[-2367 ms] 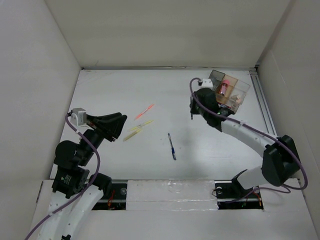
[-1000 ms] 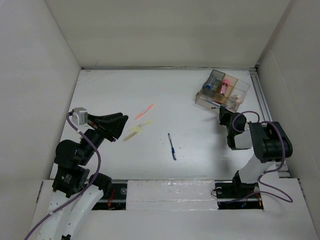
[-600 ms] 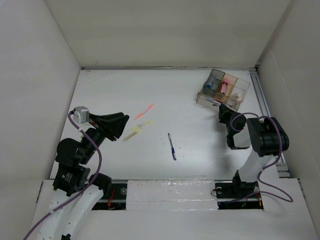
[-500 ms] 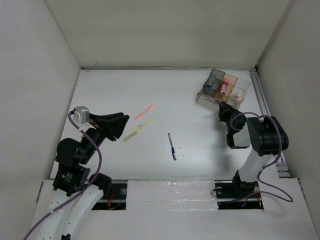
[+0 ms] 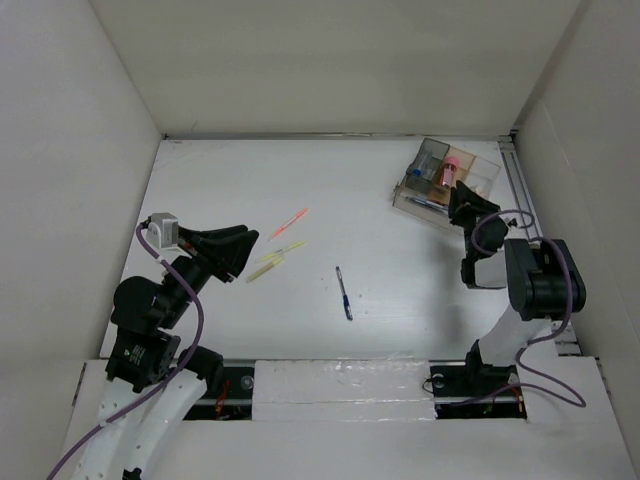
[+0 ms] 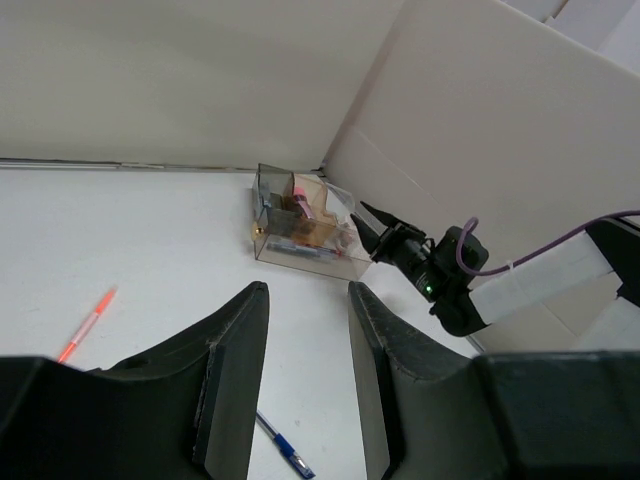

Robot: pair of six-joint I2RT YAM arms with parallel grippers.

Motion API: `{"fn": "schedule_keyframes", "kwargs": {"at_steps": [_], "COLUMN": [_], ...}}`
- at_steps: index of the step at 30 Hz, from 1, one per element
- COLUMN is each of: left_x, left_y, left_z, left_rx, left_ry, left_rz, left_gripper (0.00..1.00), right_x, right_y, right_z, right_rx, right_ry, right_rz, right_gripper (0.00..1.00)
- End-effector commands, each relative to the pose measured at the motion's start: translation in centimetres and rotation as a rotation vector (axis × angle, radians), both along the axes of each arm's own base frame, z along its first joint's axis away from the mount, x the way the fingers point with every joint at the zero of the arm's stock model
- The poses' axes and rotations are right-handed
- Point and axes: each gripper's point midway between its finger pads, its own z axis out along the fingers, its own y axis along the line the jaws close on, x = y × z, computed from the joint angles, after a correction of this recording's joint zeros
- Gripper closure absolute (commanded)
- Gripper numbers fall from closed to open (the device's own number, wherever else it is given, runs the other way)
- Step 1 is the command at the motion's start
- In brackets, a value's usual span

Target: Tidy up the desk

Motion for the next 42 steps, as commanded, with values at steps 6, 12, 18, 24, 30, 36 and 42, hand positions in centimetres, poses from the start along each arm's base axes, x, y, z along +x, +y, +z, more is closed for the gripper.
{"fn": "schedule_keyframes", "kwargs": {"at_steps": [6, 12, 18, 24, 30, 36, 42], "left_x": [-0.3, -0.1, 0.0, 0.2, 0.3, 0.4, 0.3], "left_y": [0.0, 0.0, -0.1, -0.1, -0.1, -0.2, -0.1], "left_z": [1.4, 1.3, 1.2, 1.3, 1.2, 1.2, 1.3], "left_rx": [-0.017, -0.017, -0.015, -0.016, -0.013, -0.014, -0.015], "left_ry": [-0.059, -0.054, -0.048, -0.047, -0.042, -0.041, -0.046], "left_rz": [-0.007, -0.002, -0.006, -0.001, 0.003, -0.001, 0.003], "left_gripper": [0.67, 0.67, 0.67, 0.67, 0.67, 0.67, 0.67], "right_x": [-1.4, -5.7, -12.1, -16.9, -20.8, -21.3, -21.9], "right_y": [10.7, 21.3, 29.0, 29.5, 29.1, 28.8, 29.4], "right_z": [10.2, 6.0, 2.8, -1.7, -7.2, -8.9, -11.2], "right_rx": [-0.515, -0.920, -1.599, -1.957, -2.054, -2.054, -2.037], "right_ry": [-0.337, -0.323, -0.192, -0.063, 0.065, 0.110, 0.140], "right_rz": [0.431, 0.776, 0.976, 1.125, 1.321, 1.340, 1.397], "right_gripper": [0.99, 1.00, 1.00, 0.64, 0.59, 0.59, 0.62]}}
